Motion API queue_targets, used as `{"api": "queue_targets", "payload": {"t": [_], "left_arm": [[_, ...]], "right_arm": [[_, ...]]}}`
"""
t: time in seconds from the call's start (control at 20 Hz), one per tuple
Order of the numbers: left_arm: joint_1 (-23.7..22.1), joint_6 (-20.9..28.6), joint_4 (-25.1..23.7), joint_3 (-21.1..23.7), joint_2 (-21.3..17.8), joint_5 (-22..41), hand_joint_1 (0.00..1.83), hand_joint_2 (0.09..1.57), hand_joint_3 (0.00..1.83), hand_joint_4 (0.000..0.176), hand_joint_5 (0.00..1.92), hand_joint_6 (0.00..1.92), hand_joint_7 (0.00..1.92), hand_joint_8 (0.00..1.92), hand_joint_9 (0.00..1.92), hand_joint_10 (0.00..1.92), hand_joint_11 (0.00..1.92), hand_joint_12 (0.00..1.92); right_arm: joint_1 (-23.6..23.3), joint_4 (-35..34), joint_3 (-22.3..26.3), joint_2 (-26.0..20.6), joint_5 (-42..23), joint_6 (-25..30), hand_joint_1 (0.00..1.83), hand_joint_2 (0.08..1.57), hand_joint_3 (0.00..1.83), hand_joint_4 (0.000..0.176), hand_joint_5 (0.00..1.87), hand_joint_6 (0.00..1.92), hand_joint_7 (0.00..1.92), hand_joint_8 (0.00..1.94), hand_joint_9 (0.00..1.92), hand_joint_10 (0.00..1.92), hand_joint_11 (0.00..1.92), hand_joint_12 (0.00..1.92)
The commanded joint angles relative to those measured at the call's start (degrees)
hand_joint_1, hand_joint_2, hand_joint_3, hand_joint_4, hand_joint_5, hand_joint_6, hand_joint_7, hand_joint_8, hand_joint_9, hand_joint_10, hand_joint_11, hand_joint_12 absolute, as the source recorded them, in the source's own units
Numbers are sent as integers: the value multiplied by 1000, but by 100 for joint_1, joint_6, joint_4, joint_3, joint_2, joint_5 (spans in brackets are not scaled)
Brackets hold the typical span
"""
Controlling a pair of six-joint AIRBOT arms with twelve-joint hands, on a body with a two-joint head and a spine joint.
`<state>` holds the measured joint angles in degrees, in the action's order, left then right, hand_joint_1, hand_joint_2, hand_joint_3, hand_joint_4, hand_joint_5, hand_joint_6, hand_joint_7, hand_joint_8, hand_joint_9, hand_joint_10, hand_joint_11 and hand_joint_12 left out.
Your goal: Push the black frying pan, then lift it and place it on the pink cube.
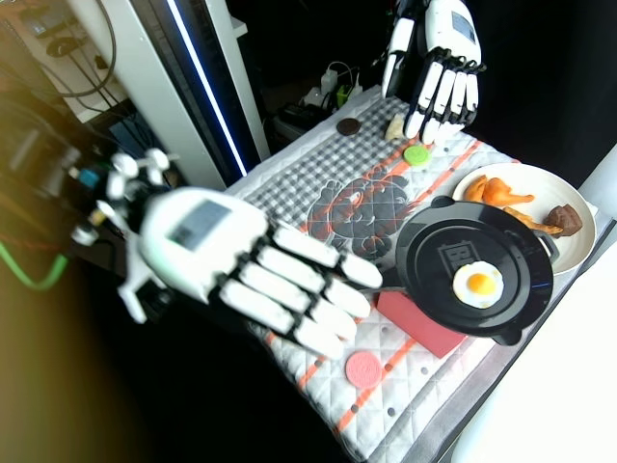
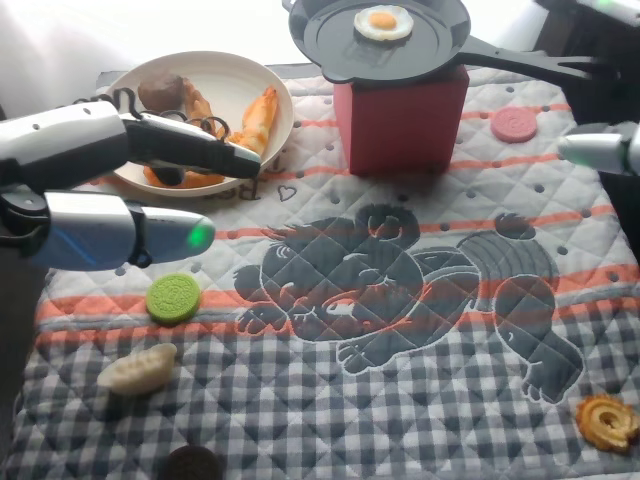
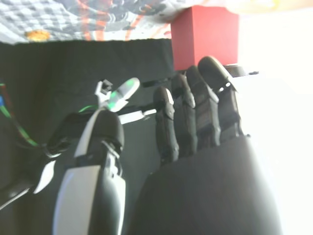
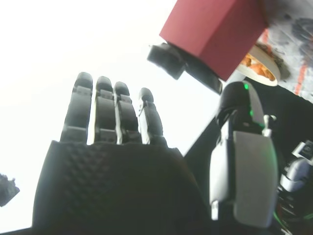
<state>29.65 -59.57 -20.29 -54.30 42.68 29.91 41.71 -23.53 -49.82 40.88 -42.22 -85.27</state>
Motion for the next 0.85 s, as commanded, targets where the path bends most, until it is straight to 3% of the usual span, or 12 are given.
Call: {"api": "queue_targets", "payload": {"t": [0.0,0.1,0.15,0.2,0.25,0.3,0.4,0.5,0.55,0.6,0.7,0.8], "left_arm": [[-20,40,195,21,-95,772,521,1327,2,20,454,1,395,1,179,451,0,1334],[45,14,361,47,-171,970,482,1331,2,58,371,0,334,0,168,396,0,1264],[65,-5,409,50,-186,1009,482,1331,2,58,371,0,334,0,168,396,0,1264],[110,-25,502,53,-216,1088,501,1324,0,77,322,0,321,0,162,381,0,1264],[155,-27,603,53,-247,1177,493,1326,0,92,206,0,248,0,103,342,0,1141],[205,-27,689,54,-278,1280,504,1322,0,84,154,0,191,0,62,290,0,998],[308,-27,900,62,-350,1545,416,1307,0,0,4,0,6,0,0,4,0,178],[393,-27,1179,47,-381,1840,432,1304,0,0,0,0,0,0,0,0,0,35],[393,-27,1278,15,-365,1952,525,1301,0,26,0,0,0,0,0,0,0,6],[391,-27,1403,-18,-334,2085,541,1280,8,106,4,1,0,0,0,0,3,164],[448,120,1532,-113,-241,2327,604,1305,18,111,0,0,0,0,0,0,0,54],[502,244,1576,-166,-201,2469,599,1333,23,115,0,0,0,0,10,4,17,12]], "right_arm": [[18,154,74,-121,-1040,56,390,1058,0,118,0,0,0,0,0,0,0,0],[319,458,318,-441,-1478,580,360,1040,0,175,0,0,0,0,0,0,0,0],[390,511,353,-492,-1576,713,360,1040,0,175,0,0,0,0,0,0,0,0],[538,580,412,-577,-1776,928,433,1075,0,153,0,0,0,0,0,0,0,0],[680,625,460,-641,-2012,1140,470,1085,3,150,0,0,0,0,0,0,0,0],[817,636,509,-694,-2216,1233,460,1089,4,143,0,0,0,0,0,0,0,0],[1037,635,648,-821,-2654,1325,430,1108,9,78,0,0,0,0,0,0,0,0],[1212,634,664,-844,-3011,1597,450,1108,7,73,0,0,0,0,0,0,0,0],[1293,634,642,-843,-3212,1794,496,1097,1,89,0,0,0,0,0,0,0,0],[1414,633,621,-842,-3494,2000,567,1059,0,126,0,0,0,0,0,0,0,0],[1752,608,609,-842,-4068,2350,542,1066,0,124,0,0,0,0,0,0,0,0],[1890,546,609,-844,-4310,2453,536,1074,0,72,0,0,0,0,0,0,0,0]]}}
